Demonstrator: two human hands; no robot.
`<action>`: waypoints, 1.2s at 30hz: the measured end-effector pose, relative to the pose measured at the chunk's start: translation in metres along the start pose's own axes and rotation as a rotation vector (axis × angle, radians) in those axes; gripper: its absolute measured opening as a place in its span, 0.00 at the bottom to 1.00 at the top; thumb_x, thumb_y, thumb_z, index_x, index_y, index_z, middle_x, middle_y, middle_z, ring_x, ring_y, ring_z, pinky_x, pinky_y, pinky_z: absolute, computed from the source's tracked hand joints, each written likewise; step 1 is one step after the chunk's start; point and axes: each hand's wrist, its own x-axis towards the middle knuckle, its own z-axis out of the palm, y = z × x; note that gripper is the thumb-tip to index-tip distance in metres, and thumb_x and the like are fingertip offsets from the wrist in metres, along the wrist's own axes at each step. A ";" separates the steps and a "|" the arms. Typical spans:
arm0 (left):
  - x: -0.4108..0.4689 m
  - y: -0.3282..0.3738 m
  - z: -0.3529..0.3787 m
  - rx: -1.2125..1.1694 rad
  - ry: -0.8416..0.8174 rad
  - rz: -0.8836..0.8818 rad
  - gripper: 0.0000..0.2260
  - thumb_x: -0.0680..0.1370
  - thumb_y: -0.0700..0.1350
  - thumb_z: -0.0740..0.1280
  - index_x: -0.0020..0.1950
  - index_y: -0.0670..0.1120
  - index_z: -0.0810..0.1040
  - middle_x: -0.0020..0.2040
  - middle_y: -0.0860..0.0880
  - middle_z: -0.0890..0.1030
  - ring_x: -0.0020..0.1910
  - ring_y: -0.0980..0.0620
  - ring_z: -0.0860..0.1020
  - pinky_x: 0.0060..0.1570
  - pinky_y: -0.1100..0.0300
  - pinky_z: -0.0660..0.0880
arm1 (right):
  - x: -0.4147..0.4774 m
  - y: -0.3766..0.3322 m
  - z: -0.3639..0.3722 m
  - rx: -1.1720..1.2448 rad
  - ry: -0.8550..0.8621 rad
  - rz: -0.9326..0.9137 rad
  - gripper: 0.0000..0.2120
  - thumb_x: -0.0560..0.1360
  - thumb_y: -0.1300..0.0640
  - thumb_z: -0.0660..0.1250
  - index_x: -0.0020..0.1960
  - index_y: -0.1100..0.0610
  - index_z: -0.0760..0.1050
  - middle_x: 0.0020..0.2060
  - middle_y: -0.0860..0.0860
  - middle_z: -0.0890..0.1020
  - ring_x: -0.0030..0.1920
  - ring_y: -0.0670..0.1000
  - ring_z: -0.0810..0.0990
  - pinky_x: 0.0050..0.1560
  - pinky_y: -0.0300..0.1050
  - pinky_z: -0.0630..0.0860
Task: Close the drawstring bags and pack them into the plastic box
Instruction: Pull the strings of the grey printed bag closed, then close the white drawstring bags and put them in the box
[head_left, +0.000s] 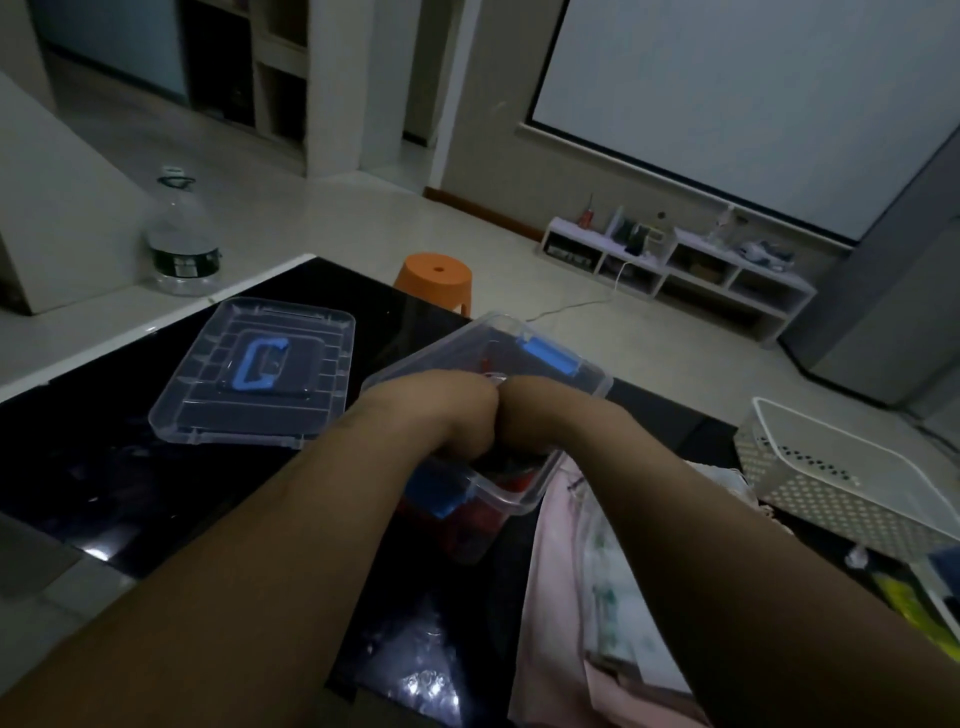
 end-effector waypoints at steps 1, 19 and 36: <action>-0.001 0.000 0.000 0.005 -0.008 -0.014 0.15 0.81 0.44 0.67 0.69 0.49 0.77 0.54 0.47 0.81 0.54 0.45 0.80 0.61 0.46 0.78 | -0.002 -0.004 -0.001 -0.038 -0.057 -0.021 0.16 0.81 0.55 0.68 0.68 0.57 0.77 0.63 0.58 0.81 0.64 0.61 0.79 0.66 0.56 0.75; -0.003 -0.007 -0.005 0.090 0.091 -0.055 0.06 0.80 0.37 0.68 0.56 0.38 0.80 0.49 0.45 0.81 0.50 0.45 0.81 0.53 0.52 0.79 | 0.007 -0.023 0.015 -0.166 -0.193 -0.058 0.24 0.82 0.59 0.66 0.77 0.57 0.70 0.76 0.60 0.70 0.76 0.64 0.67 0.76 0.62 0.66; 0.000 0.001 -0.001 0.002 0.064 -0.130 0.07 0.81 0.43 0.68 0.58 0.48 0.80 0.50 0.49 0.79 0.54 0.48 0.79 0.59 0.51 0.76 | 0.043 -0.005 0.011 0.262 -0.022 0.070 0.25 0.79 0.55 0.70 0.74 0.55 0.69 0.69 0.57 0.75 0.70 0.60 0.73 0.72 0.60 0.68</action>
